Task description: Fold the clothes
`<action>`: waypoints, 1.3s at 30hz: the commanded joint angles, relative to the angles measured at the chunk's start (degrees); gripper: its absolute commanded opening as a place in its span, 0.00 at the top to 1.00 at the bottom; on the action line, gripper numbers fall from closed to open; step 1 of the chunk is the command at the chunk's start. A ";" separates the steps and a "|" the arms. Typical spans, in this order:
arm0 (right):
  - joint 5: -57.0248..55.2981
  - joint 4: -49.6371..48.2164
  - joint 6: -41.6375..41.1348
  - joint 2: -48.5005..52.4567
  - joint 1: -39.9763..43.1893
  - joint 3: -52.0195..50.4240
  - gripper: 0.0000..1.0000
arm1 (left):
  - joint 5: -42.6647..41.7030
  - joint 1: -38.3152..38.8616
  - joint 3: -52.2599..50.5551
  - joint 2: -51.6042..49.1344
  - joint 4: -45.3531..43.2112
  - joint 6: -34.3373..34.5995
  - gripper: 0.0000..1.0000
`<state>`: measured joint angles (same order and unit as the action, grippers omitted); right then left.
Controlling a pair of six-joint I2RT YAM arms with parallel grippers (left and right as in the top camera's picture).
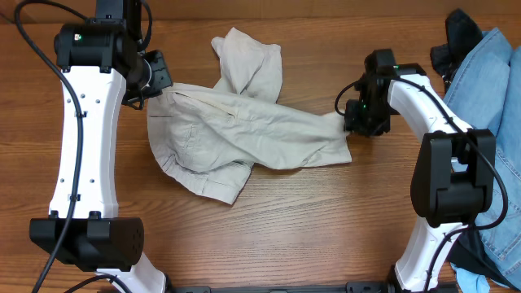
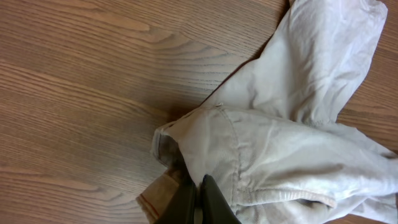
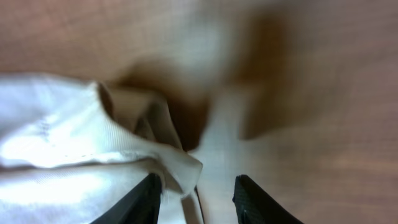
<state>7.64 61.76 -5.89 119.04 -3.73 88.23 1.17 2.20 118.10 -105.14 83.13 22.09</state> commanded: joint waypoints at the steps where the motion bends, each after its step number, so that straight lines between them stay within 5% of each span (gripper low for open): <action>1: 1.90 1.51 3.19 -0.02 0.20 -0.31 0.58 | 1.81 -0.28 1.29 1.01 -0.26 -1.07 0.96; 10: 6.23 3.39 6.36 -0.46 0.04 -0.31 0.59 | 1.81 -0.28 1.29 1.01 -0.44 -0.85 0.96; 13: 7.32 -0.61 6.34 -0.42 -0.07 -0.33 0.69 | 1.79 -0.28 1.29 1.01 -0.48 -0.83 0.96; 18: 8.57 -12.22 5.70 -0.37 -0.63 -0.48 0.70 | 1.81 -0.28 1.29 1.01 -0.04 -0.85 0.96; 26: 10.62 -22.16 3.93 -0.44 -1.18 -0.39 0.59 | 1.81 -0.28 1.29 1.01 0.59 -0.85 0.96; 34: 9.86 -17.51 -3.15 -9.90 6.29 1.90 0.42 | 1.84 -0.28 1.29 1.01 0.72 -0.87 0.96; 39: 10.54 -10.25 -1.07 -13.94 9.22 1.88 0.43 | 1.84 -0.28 1.29 1.01 0.55 -0.87 0.96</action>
<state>17.54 49.15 -7.40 109.21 5.02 88.29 1.78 2.20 118.10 -105.14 84.01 22.11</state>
